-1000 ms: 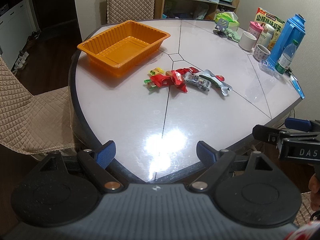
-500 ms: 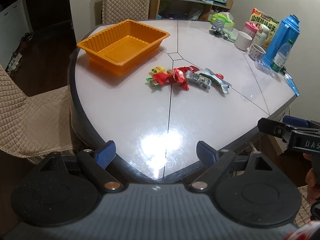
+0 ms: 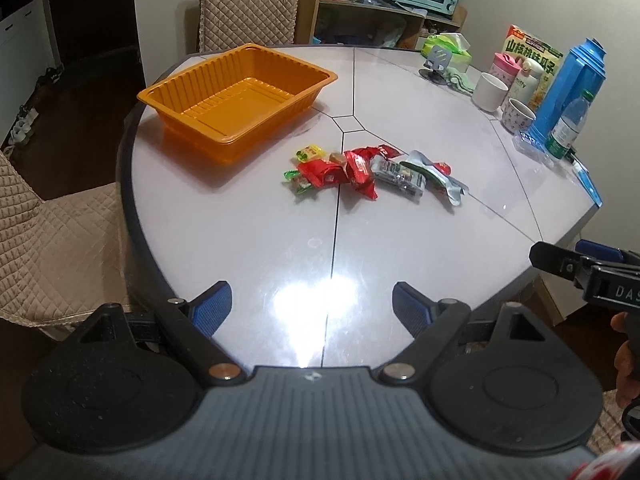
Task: Organize snacks
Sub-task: 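Grasp the silver foil pouch with the right tool while the left tool grasps a red wrapper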
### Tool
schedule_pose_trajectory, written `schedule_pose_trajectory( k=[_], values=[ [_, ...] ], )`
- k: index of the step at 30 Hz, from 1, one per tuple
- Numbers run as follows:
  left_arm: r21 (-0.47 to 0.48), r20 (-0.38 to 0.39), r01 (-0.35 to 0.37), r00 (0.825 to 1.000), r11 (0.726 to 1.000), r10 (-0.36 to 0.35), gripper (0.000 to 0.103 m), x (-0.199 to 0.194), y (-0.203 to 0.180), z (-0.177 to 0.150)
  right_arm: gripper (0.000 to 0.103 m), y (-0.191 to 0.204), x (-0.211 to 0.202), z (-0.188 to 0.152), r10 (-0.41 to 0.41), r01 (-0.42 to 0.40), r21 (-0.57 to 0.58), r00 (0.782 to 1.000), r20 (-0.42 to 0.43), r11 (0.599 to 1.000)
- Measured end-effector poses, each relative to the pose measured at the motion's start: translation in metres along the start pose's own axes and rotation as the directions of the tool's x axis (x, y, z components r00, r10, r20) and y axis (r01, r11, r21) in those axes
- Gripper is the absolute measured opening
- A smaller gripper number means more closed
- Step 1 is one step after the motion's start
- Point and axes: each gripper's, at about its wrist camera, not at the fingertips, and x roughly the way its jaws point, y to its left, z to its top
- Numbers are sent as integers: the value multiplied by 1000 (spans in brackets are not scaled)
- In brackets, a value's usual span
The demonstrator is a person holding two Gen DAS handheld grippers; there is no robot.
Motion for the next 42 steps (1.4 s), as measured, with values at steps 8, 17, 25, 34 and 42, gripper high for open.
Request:
schedule_pose_trajectory(
  k=[8, 17, 25, 34, 42],
  values=[
    [-24, -10, 0, 1000, 1000, 0, 82, 41, -14, 26, 96, -31, 40, 28, 24, -24, -41, 1000, -8, 999],
    [-27, 6, -29, 1000, 999, 29, 76, 81, -38, 50, 93, -65, 89, 54, 69, -71, -68, 997, -26, 995],
    [-57, 16, -67, 998, 996, 68, 74, 105, -43, 63, 83, -80, 137, 63, 137, -144, -118, 989, -62, 983],
    [-71, 14, -88, 996, 994, 89, 71, 124, -49, 73, 64, -89, 179, 67, 180, -196, -169, 978, -108, 966],
    [-76, -6, -104, 995, 992, 103, 71, 139, -50, 79, 52, -95, 210, 66, 178, -209, -208, 971, -159, 956]
  ],
)
